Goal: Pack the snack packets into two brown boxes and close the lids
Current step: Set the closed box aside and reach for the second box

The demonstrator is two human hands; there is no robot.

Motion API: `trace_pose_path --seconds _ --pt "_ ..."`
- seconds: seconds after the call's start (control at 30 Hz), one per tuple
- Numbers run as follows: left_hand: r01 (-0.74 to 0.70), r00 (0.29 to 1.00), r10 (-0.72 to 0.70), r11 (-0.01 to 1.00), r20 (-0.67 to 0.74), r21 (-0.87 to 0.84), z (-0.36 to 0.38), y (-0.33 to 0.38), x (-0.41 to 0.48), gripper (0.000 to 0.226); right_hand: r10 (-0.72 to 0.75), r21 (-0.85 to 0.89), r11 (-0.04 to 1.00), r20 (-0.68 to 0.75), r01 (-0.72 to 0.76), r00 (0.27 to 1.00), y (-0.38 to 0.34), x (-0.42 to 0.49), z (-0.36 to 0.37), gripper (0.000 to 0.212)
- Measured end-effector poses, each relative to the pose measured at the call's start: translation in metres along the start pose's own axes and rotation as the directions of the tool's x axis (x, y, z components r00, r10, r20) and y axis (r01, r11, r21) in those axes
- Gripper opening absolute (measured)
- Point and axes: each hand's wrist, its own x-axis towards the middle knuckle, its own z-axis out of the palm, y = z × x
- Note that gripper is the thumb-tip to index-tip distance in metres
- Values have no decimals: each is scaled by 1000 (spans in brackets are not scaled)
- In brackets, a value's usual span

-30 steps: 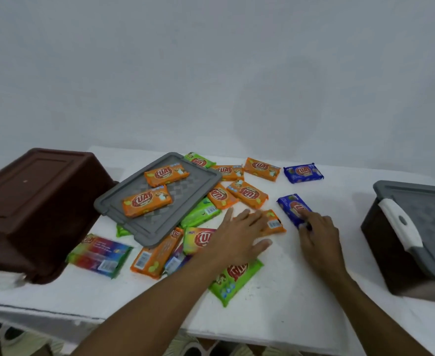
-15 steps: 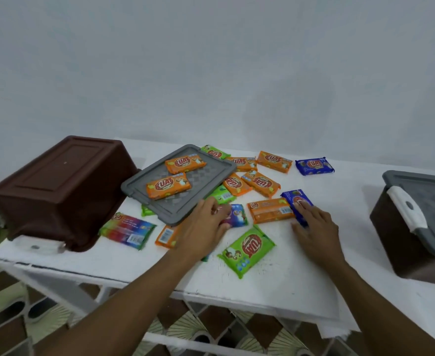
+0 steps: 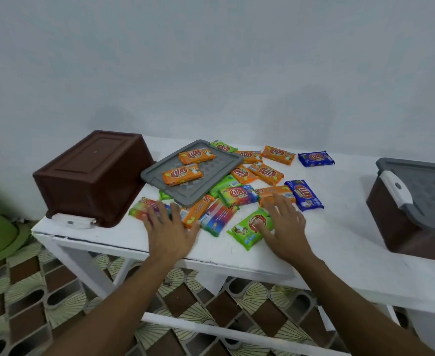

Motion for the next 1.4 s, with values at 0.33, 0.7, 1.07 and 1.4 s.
trace_pose_path --seconds 0.33,0.7,1.07,1.4 --pt "-399 915 398 917 64 5 -7 40 -31 81 -61 -183 979 165 91 984 -26 8 18 54" --pt "-729 682 721 684 -119 -37 -36 -12 20 58 115 -166 979 -21 -116 993 -18 13 5 40" --pt "-223 946 272 940 -175 257 -116 -129 90 54 -158 -127 978 50 163 986 -161 72 46 55" --pt "-403 871 423 906 -249 129 -124 -242 96 91 -180 216 962 40 167 983 -261 114 81 57"
